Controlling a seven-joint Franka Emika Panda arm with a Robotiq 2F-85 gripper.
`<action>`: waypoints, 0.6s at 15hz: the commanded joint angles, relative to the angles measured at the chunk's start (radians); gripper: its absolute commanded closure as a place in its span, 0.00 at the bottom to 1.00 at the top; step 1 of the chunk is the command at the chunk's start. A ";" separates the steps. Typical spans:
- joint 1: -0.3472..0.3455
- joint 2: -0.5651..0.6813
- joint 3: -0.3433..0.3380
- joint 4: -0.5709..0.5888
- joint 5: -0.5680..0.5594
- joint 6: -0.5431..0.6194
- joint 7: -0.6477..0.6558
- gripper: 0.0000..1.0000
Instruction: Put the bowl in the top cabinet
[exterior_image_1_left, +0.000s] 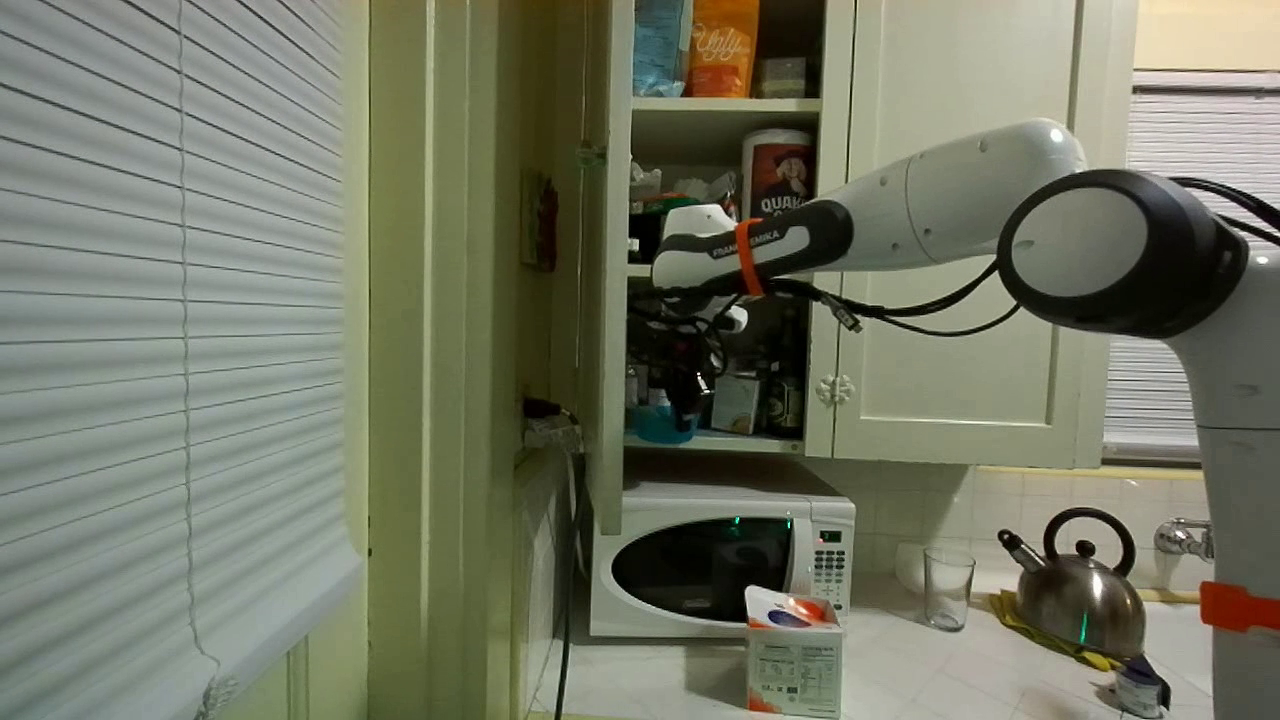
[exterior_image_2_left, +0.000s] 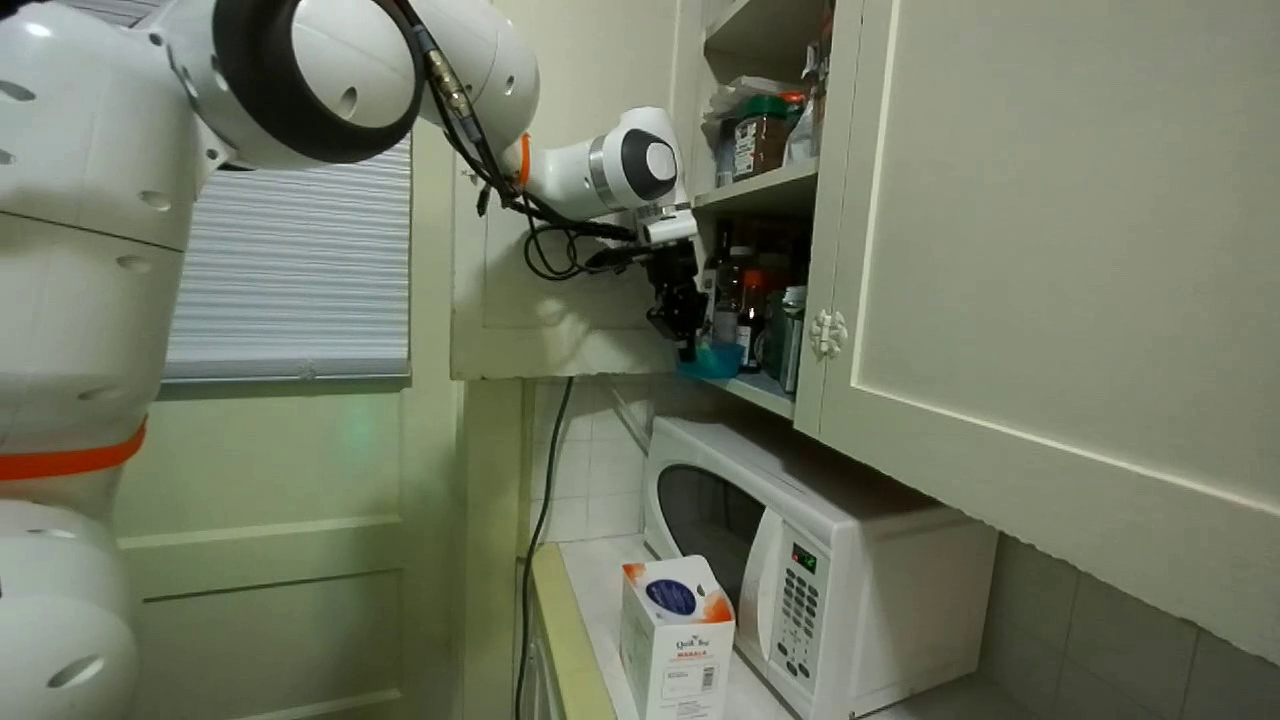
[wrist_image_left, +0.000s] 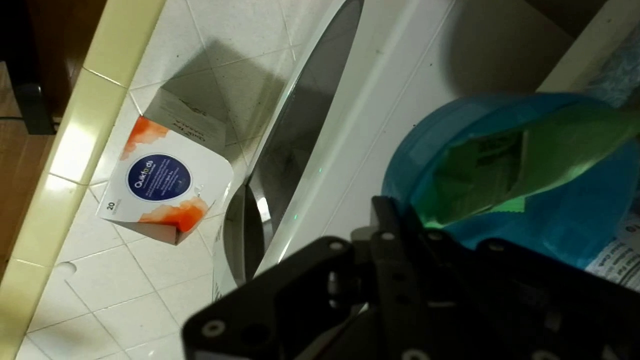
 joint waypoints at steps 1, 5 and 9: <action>0.025 0.039 -0.017 0.072 -0.017 -0.068 0.006 0.99; 0.033 0.076 -0.024 0.134 -0.017 -0.114 -0.002 0.99; 0.043 0.114 -0.036 0.189 -0.020 -0.151 0.002 0.99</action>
